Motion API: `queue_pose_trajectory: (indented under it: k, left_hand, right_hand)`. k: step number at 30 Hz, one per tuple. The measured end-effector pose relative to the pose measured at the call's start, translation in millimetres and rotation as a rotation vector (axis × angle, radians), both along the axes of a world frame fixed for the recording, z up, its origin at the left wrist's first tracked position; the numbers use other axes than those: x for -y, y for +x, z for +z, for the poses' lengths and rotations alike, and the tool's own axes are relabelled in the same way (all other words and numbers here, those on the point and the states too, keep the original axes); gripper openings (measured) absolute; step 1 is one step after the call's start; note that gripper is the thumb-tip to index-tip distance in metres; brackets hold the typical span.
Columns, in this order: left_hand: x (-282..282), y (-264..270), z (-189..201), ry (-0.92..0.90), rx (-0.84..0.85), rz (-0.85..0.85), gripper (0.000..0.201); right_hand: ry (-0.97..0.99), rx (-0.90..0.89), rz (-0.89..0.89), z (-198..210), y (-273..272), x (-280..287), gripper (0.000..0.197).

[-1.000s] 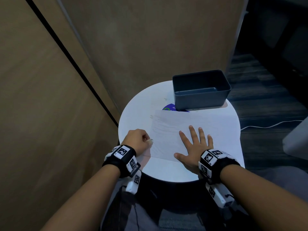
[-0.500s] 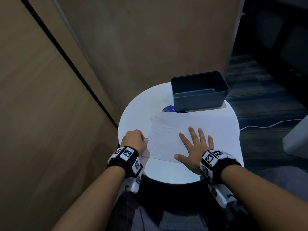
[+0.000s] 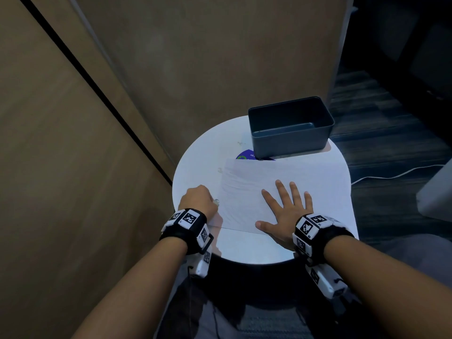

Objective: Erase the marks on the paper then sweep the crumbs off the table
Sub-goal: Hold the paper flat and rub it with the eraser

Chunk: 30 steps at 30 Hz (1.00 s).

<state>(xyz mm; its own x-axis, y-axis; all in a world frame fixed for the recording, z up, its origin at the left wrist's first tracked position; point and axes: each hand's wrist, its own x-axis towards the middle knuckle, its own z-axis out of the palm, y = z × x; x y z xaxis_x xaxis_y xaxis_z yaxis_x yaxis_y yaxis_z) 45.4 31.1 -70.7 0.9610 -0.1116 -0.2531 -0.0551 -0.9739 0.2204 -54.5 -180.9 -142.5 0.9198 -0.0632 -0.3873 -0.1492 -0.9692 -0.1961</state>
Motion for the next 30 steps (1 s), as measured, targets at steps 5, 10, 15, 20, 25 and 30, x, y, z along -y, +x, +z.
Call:
queue_pose_trajectory:
  k: [5,10,15,20,25,30]
  left_hand:
    - [11,-4,1,-0.061,-0.032,-0.076,0.015]
    - [8,1,2,-0.027,0.01,-0.041,0.018]
    - [12,-3,-3,-0.014,-0.018,-0.041,0.02]
    - [19,-1,1,0.011,0.009,-0.117,0.018]
    - [5,2,-1,0.093,0.054,-0.07,0.021]
    - [10,-7,-2,-0.074,-0.051,-0.056,0.015]
  right_hand:
    - [-0.006,0.013,-0.005,-3,-1,3,0.088]
    - [0.001,0.012,-0.003,-1,0,1,0.088]
    - [0.004,-0.003,0.002,0,0,0,0.088]
    - [0.003,-0.001,0.0,3,-2,2,0.087]
    - [0.007,0.01,0.001,2,-3,0,0.087]
    - [-0.001,-0.003,0.0,1,-2,3,0.087]
